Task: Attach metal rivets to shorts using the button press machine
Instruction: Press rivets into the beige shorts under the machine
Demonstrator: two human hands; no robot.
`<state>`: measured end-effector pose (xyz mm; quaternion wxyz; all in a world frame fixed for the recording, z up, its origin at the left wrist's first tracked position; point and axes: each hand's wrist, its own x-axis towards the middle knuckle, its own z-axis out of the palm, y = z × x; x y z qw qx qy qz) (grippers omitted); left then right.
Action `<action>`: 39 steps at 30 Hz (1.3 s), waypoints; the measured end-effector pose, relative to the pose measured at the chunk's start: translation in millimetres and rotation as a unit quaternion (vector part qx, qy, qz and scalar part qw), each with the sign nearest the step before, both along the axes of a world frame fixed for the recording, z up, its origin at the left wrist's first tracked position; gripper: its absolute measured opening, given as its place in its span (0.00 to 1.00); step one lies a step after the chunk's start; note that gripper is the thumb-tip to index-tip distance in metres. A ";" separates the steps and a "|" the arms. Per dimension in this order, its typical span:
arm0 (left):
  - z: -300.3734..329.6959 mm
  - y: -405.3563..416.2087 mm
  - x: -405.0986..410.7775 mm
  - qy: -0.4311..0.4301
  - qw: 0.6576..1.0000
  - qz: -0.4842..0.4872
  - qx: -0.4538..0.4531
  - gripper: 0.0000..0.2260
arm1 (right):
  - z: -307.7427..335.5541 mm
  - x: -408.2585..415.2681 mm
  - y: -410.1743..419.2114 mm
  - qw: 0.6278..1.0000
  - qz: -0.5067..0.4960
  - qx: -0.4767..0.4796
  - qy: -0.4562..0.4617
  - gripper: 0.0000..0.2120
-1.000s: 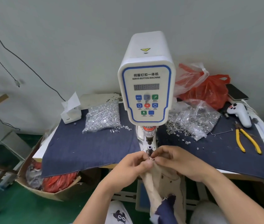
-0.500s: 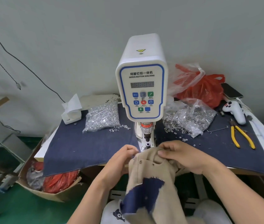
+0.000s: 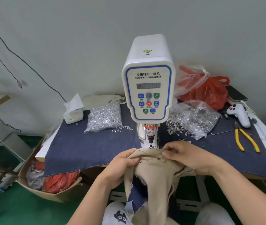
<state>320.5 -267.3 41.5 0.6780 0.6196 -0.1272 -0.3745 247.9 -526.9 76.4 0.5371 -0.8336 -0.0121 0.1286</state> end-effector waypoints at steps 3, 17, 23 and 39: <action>-1.4 -3.4 0.0 0.001 0.999 0.044 0.020 0.16 | -6.7 0.8 3.8 1.000 -0.023 0.005 -0.017 0.08; -7.2 6.1 10.3 0.105 0.990 0.090 -0.010 0.17 | -42.0 39.3 -43.2 0.838 -0.305 -0.444 -0.085 0.08; -6.7 11.0 11.7 0.140 0.985 0.077 -0.059 0.22 | -52.3 48.5 -45.9 0.809 -0.278 -0.514 -0.063 0.04; -22.1 29.7 7.3 0.129 0.986 0.088 -0.067 0.16 | -43.3 48.7 -35.8 0.901 -0.385 -0.172 -0.097 0.04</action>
